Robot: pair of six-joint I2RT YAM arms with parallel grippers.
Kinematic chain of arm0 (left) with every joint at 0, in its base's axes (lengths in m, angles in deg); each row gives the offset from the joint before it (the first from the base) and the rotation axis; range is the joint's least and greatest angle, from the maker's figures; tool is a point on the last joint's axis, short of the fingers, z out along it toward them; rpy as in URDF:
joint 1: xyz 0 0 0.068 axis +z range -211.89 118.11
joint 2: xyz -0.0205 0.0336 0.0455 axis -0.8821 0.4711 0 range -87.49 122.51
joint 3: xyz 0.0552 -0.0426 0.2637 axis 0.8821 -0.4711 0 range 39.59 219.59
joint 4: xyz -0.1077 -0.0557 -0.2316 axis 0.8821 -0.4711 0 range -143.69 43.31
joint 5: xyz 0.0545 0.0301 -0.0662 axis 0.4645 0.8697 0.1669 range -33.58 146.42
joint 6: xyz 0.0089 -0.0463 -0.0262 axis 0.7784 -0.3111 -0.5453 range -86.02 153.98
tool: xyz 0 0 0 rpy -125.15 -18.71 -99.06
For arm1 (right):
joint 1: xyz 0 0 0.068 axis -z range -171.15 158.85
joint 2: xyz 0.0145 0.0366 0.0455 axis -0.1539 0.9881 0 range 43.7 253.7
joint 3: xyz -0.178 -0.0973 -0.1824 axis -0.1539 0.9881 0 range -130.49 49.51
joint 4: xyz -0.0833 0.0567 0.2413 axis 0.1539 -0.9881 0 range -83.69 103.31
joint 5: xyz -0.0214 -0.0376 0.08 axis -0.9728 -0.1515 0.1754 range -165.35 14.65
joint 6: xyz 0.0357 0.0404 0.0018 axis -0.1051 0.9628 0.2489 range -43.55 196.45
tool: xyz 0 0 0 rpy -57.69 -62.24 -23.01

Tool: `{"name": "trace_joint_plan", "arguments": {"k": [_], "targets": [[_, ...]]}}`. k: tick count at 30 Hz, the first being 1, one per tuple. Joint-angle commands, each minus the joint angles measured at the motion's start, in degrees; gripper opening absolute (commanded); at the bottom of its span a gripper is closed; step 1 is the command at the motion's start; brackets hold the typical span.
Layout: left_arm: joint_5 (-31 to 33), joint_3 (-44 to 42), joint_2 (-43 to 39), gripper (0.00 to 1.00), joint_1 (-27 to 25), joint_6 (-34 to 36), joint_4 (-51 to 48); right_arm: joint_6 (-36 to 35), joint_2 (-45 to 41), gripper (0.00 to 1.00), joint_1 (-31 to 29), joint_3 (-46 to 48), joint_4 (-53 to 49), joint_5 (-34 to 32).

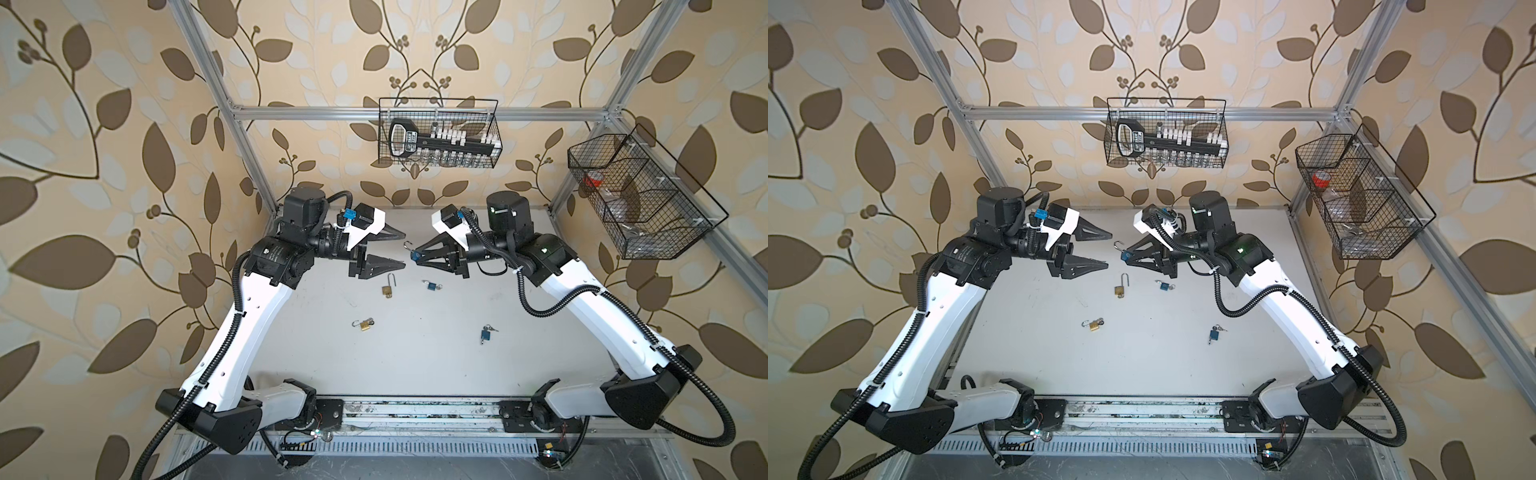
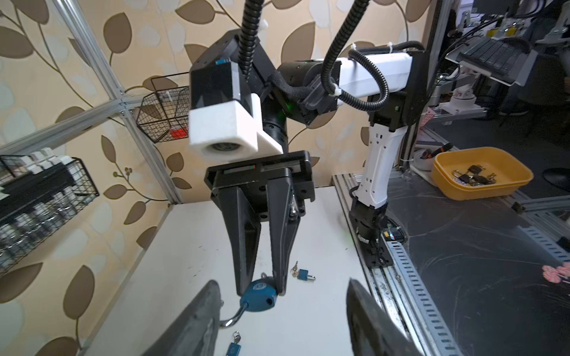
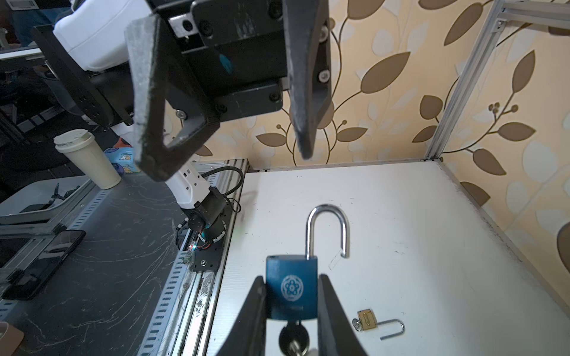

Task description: Lock with the key

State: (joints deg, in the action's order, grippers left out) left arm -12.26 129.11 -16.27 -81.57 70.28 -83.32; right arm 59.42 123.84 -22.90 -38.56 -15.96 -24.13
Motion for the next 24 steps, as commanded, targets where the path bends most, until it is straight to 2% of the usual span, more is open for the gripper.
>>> {"name": "trace_joint_plan", "arguments": {"k": [1,6,16,24], "targets": [[-3.4,2.5,0.6,0.61,-1.3,5.4,-3.9,-2.3,1.0,0.00,0.1,-2.6,-3.1,3.2],[-2.4,2.4,1.4,0.56,-2.7,7.1,-5.4,-2.2,1.6,0.00,0.1,-3.5,-3.8,3.5],[2.0,3.1,2.8,0.56,-3.8,7.7,-6.2,-3.7,1.4,0.00,0.1,-4.3,-5.4,5.5],[3.7,3.2,2.9,0.52,-4.0,8.6,-7.6,-4.6,-0.3,0.00,0.1,-4.0,-5.3,5.0]]}}
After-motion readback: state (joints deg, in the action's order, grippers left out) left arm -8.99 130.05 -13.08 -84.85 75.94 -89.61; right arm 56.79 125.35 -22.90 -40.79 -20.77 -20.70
